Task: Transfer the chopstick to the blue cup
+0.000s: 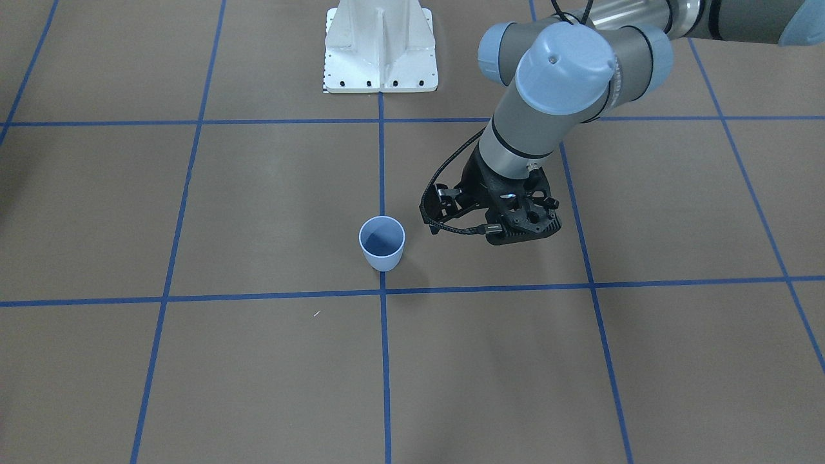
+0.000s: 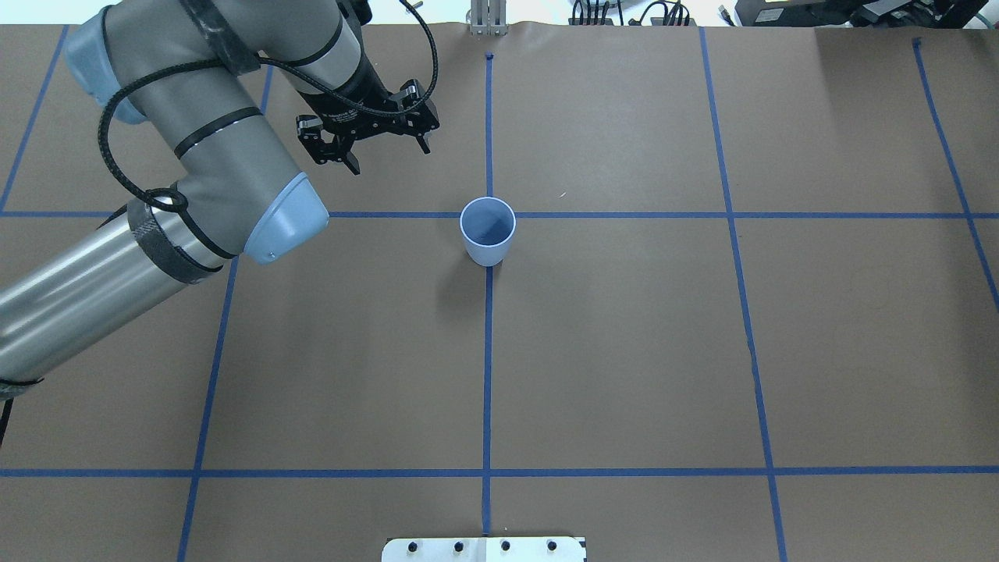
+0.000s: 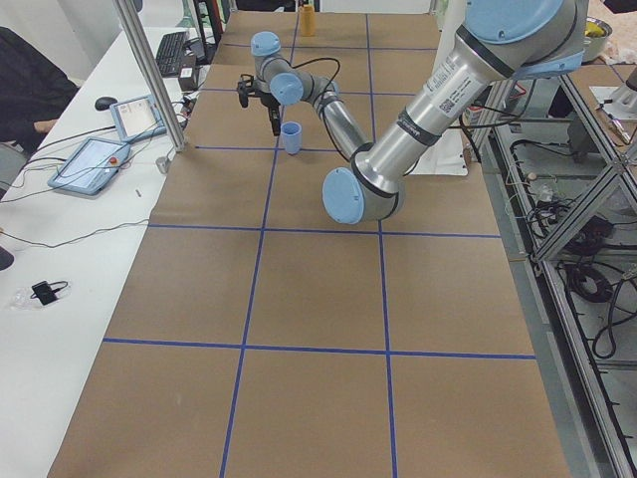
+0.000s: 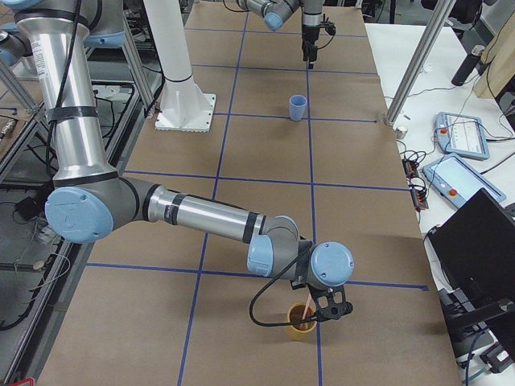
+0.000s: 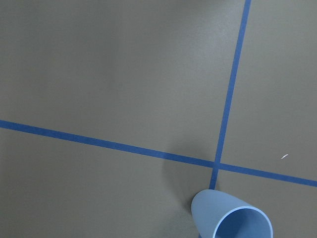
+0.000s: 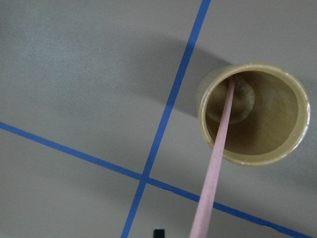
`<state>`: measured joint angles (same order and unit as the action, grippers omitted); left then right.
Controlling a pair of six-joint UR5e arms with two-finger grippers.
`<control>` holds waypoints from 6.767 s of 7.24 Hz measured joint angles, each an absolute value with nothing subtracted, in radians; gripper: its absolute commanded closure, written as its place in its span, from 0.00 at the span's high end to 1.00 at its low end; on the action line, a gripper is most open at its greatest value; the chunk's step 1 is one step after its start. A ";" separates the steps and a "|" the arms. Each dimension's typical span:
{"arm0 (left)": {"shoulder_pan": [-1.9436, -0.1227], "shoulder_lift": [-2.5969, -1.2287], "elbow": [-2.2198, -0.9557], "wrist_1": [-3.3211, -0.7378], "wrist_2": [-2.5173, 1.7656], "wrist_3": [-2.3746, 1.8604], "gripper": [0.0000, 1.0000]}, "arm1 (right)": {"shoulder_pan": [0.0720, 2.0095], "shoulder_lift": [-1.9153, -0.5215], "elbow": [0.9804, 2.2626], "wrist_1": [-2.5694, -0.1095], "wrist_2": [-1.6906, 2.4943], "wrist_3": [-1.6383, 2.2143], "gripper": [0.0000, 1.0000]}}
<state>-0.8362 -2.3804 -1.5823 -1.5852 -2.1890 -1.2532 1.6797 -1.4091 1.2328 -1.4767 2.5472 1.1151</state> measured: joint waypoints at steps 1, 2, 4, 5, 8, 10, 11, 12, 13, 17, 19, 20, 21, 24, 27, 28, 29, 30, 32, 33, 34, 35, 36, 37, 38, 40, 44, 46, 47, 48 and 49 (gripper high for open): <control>-0.836 -2.382 -1.582 -1.585 -2.189 -1.254 0.98 | 1.680 -1.412 1.233 -1.476 2.546 1.114 0.30; -0.836 -2.383 -1.582 -1.585 -2.189 -1.254 0.98 | 1.680 -1.414 1.233 -1.476 2.546 1.114 0.31; -0.836 -2.384 -1.583 -1.585 -2.189 -1.255 0.98 | 1.680 -1.414 1.233 -1.474 2.542 1.114 0.31; -0.835 -2.384 -1.582 -1.585 -2.189 -1.255 0.98 | 1.680 -1.413 1.233 -1.474 2.533 1.114 0.31; -0.835 -2.384 -1.582 -1.586 -2.189 -1.255 0.98 | 1.680 -1.413 1.233 -1.474 2.503 1.114 0.17; -0.834 -2.385 -1.581 -1.586 -2.189 -1.254 0.98 | 1.680 -1.414 1.233 -1.474 2.501 1.114 0.05; -0.835 -2.387 -1.581 -1.586 -2.189 -1.254 0.98 | 1.680 -1.414 1.233 -1.474 2.500 1.114 0.05; -0.834 -2.387 -1.580 -1.586 -2.189 -1.254 0.98 | 1.680 -1.414 1.234 -1.474 2.495 1.114 0.05; -0.834 -2.388 -1.580 -1.586 -2.189 -1.254 0.98 | 1.680 -1.414 1.234 -1.474 2.488 1.114 0.05; -0.833 -2.390 -1.580 -1.586 -2.189 -1.253 0.98 | 1.683 -1.424 1.235 -1.477 2.480 1.116 0.00; -0.833 -2.396 -1.579 -1.586 -2.189 -1.253 0.98 | 1.689 -1.437 1.235 -1.480 2.480 1.117 0.00; -0.833 -2.398 -1.579 -1.586 -2.189 -1.253 0.98 | 1.698 -1.443 1.235 -1.480 2.479 1.117 0.00; -0.833 -2.400 -1.579 -1.586 -2.189 -1.253 0.98 | 1.712 -1.446 1.235 -1.481 2.479 1.117 0.00; -0.833 -2.404 -1.577 -1.585 -2.189 -1.253 0.98 | 1.748 -1.448 1.236 -1.482 2.479 1.118 0.00; -0.833 -2.406 -1.574 -1.586 -2.189 -1.253 0.98 | 1.785 -1.447 1.238 -1.486 2.473 1.118 0.00; -0.833 -2.407 -1.574 -1.586 -2.189 -1.253 0.98 | 1.797 -1.445 1.240 -1.486 2.467 1.118 0.00; -0.833 -2.407 -1.575 -1.586 -2.189 -1.253 0.98 | 1.813 -1.441 1.245 -1.486 2.463 1.119 0.00; -0.833 -2.406 -1.575 -1.586 -2.189 -1.253 0.98 | 1.825 -1.438 1.256 -1.486 2.462 1.120 0.00; -0.833 -2.401 -1.572 -1.586 -2.189 -1.253 0.98 | 1.833 -1.428 1.301 -1.493 2.465 1.140 0.00; -0.833 -2.397 -1.571 -1.587 -2.190 -1.253 0.98 | 1.834 -1.419 1.331 -1.496 2.466 1.185 0.00; -0.832 -2.394 -1.569 -1.588 -2.191 -1.253 0.98 | 1.834 -1.410 1.365 -1.499 2.468 1.236 0.00; -0.832 -2.391 -1.566 -1.590 -2.191 -1.253 0.98 | 1.835 -1.406 1.408 -1.500 2.470 1.282 0.00; -0.832 -2.388 -1.563 -1.593 -2.192 -1.253 0.98 | 1.833 -1.407 1.451 -1.501 2.474 1.323 0.00; -0.832 -2.385 -1.560 -1.601 -2.192 -1.253 0.98 | 1.824 -1.411 1.498 -1.501 2.489 1.358 0.00; -0.834 -2.382 -1.559 -1.610 -2.192 -1.252 0.98 | 1.802 -1.412 1.552 -1.502 2.513 1.379 0.00; -0.860 -2.381 -1.565 -1.612 -2.195 -1.248 0.98 | 1.715 -1.402 1.671 -1.504 2.524 1.390 0.00; -0.989 -2.354 -1.577 -1.600 -2.286 -1.190 0.98 | 1.537 -1.261 1.839 -1.563 2.537 1.407 0.00; -1.062 -2.314 -1.583 -1.594 -2.341 -1.096 0.98 | 1.430 -1.061 1.847 -1.752 2.534 1.420 0.00; -1.103 -2.283 -1.586 -1.592 -2.367 -1.035 0.98 | 1.377 -0.967 1.846 -1.813 2.534 1.443 0.00; -1.139 -2.253 -1.587 -1.591 -2.385 -0.974 0.98 | 1.322 -0.892 1.847 -1.839 2.530 1.492 0.00; -1.169 -2.223 -1.587 -1.591 -2.399 -0.917 0.98 | 1.266 -0.833 1.848 -1.847 2.523 1.548 0.00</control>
